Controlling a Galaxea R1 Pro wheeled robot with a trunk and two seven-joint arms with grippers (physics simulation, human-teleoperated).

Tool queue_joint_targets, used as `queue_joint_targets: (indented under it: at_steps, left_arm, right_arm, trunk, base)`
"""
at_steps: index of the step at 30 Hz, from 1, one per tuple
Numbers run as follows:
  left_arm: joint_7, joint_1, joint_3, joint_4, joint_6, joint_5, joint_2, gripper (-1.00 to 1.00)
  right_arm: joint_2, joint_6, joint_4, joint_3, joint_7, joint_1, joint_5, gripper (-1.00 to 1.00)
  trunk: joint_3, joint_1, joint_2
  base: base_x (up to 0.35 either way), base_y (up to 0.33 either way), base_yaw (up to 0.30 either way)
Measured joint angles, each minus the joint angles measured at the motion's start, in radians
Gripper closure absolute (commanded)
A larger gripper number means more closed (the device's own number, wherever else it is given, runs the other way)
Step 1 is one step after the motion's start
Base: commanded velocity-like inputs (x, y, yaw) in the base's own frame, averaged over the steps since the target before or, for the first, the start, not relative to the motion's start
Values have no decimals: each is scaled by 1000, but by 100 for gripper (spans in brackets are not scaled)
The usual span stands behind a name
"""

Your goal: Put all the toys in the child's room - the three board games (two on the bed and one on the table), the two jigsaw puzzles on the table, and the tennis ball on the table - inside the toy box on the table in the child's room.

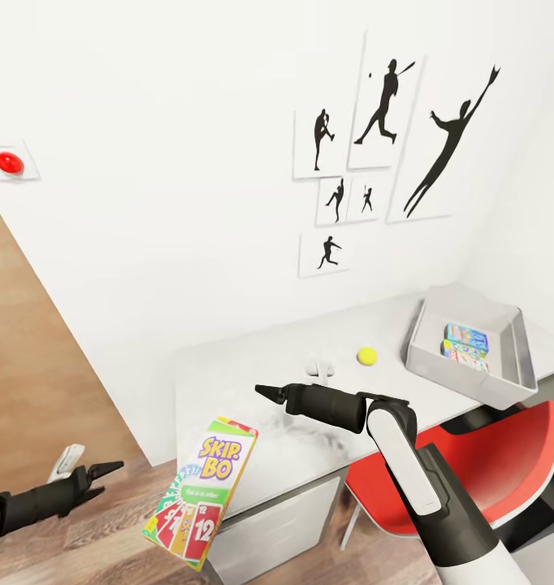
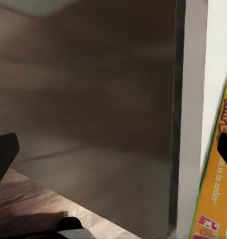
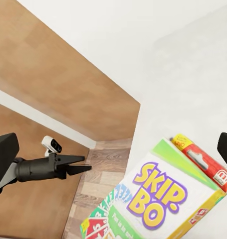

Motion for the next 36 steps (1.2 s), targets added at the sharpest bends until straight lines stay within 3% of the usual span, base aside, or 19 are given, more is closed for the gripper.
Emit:
queue_joint_targets:
  at_steps: [4,7,12,15,20,25,29,34,36]
  left_arm:
    - [0,0,-4,2,44,-2,-4,-100]
    - [-1,0,-27,4,62,-4,-5,-100]
    - [-2,0,-112,5,91,-3,-5,-100]
    - [-3,0,-138,5,97,-3,-4,-100]
    - [-7,0,-150,5,99,-3,-1,-100]
    - [-82,0,-169,2,97,-10,3,-100]
    - [-122,0,-234,-3,90,-23,2,-100]
    - [-174,0,-350,-31,78,-28,0,-100]
    - [-196,0,-380,-36,67,-28,1,-100]
  right_arm:
    - [-1,0,1,0,1,0,1,-100]
    - [-1,1,1,-1,1,0,1,-100]
    - [0,1,1,-1,-2,0,2,-100]
    - [0,1,1,-1,-2,0,2,-100]
    - [0,0,2,-1,-2,0,2,-100]
    - [0,0,2,-1,-3,0,2,-100]
    - [0,0,4,-1,-4,0,3,-100]
    - [0,0,5,-1,-5,0,3,-100]
    - [0,0,6,-1,-5,0,4,-100]
  trunk:
    - [-13,15,-28]
    - [-22,27,-49]
    - [-38,46,-84]
    - [-47,58,-105]
    - [-63,77,-140]
    - [-75,92,-168]
    - [-75,92,-168]
    - [-75,92,-169]
    - [-75,92,-169]
  base:
    - [0,0,0]
    - [0,0,0]
    - [0,0,0]
    - [0,0,0]
    - [0,0,0]
    - [0,0,0]
    - [0,0,0]
    - [0,0,0]
    - [0,0,0]
